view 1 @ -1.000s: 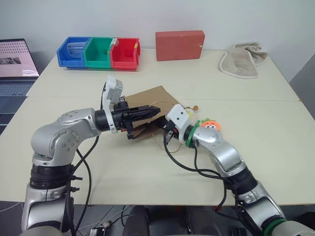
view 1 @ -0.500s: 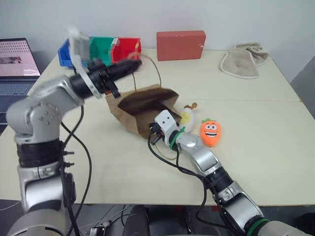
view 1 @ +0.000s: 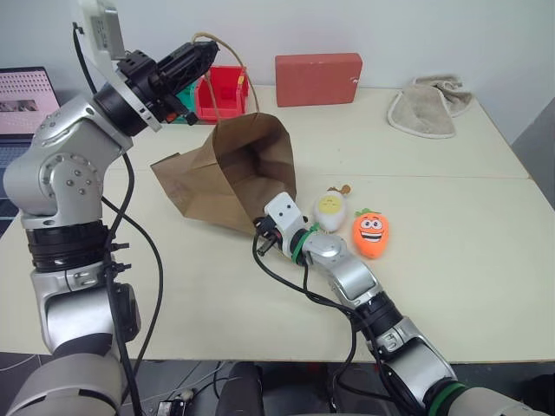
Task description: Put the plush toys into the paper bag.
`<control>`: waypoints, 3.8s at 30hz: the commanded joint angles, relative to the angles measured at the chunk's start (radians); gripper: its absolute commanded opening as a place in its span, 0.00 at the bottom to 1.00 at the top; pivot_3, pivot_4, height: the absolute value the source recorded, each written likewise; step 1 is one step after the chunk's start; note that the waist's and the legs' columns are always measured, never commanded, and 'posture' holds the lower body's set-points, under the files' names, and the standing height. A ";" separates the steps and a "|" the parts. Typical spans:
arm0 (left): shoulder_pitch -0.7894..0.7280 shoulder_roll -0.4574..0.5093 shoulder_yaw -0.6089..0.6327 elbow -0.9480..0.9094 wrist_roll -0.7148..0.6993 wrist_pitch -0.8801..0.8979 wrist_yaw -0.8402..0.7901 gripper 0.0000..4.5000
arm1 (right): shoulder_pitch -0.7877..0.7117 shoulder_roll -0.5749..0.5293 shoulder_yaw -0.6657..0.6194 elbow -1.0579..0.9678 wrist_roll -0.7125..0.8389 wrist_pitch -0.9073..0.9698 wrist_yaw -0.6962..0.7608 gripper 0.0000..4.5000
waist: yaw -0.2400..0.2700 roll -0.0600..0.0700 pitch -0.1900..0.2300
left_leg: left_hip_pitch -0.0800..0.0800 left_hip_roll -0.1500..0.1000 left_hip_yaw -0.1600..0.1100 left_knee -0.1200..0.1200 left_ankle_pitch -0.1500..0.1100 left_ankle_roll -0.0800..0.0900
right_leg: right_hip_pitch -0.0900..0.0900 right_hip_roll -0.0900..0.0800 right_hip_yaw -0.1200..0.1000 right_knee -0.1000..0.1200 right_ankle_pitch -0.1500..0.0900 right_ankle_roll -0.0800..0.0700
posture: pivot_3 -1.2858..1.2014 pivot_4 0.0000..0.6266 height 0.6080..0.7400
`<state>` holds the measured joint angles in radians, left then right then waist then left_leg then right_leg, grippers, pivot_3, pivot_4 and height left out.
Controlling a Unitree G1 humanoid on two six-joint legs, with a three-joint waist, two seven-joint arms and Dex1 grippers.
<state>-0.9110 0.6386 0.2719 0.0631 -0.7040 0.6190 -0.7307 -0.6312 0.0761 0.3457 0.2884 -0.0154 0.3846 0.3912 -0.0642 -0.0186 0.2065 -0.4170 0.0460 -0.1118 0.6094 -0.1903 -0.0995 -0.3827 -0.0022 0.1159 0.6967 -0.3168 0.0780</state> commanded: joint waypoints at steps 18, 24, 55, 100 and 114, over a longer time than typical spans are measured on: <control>0.336 0.120 -0.088 -0.318 -0.069 0.114 -0.244 0.00 | 0.060 -0.248 -0.047 -0.600 0.163 0.248 0.265 0.01 | -0.017 0.000 0.000 | -0.001 0.000 0.000 -0.001 0.000 0.000 | -0.002 0.000 0.001 0.000 0.000 0.000 | 0.52 0.24 1.00; 0.379 0.138 -0.090 -0.341 -0.077 0.123 -0.273 0.00 | 0.053 -0.519 -0.088 -0.712 0.135 0.233 0.354 0.33 | -0.013 0.000 0.000 | -0.002 0.000 0.001 0.000 0.000 0.000 | -0.001 0.000 0.001 -0.001 0.000 0.000 | 0.52 0.24 1.00; 0.396 0.195 -0.026 -0.311 -0.105 0.130 -0.284 0.00 | 0.015 -0.622 0.038 -0.379 -0.261 -0.227 0.351 0.01 | -0.017 -0.001 0.001 | -0.002 0.000 0.003 -0.001 0.000 0.000 | -0.003 0.000 0.003 -0.001 -0.001 -0.001 | 0.52 0.24 1.00; 0.285 0.090 -0.037 -0.253 -0.168 0.149 -0.252 0.00 | -0.257 -0.144 0.028 -0.101 -0.051 -0.085 0.264 0.98 | -0.019 -0.002 0.001 | -0.002 0.000 0.001 -0.001 0.000 0.000 | -0.003 0.000 0.001 0.001 0.000 -0.001 | 0.52 0.24 1.00; 0.291 0.093 -0.050 -0.219 -0.126 0.110 -0.269 0.00 | -0.169 -0.425 -0.094 -0.586 0.195 0.245 0.509 0.99 | -0.015 -0.002 0.001 | -0.003 0.000 0.001 -0.001 0.000 0.000 | -0.003 0.000 0.001 0.000 0.000 -0.001 | 0.52 0.24 1.00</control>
<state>-0.6086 0.7243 0.2177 -0.1466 -0.8327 0.7544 -0.9922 -0.7972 -0.3433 0.2792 -0.2232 0.1397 0.6131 0.8764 -0.0794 -0.0203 0.2073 -0.4199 0.0459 -0.1112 0.6088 -0.1903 -0.0993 -0.3858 -0.0024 0.1165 0.6969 -0.3172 0.0773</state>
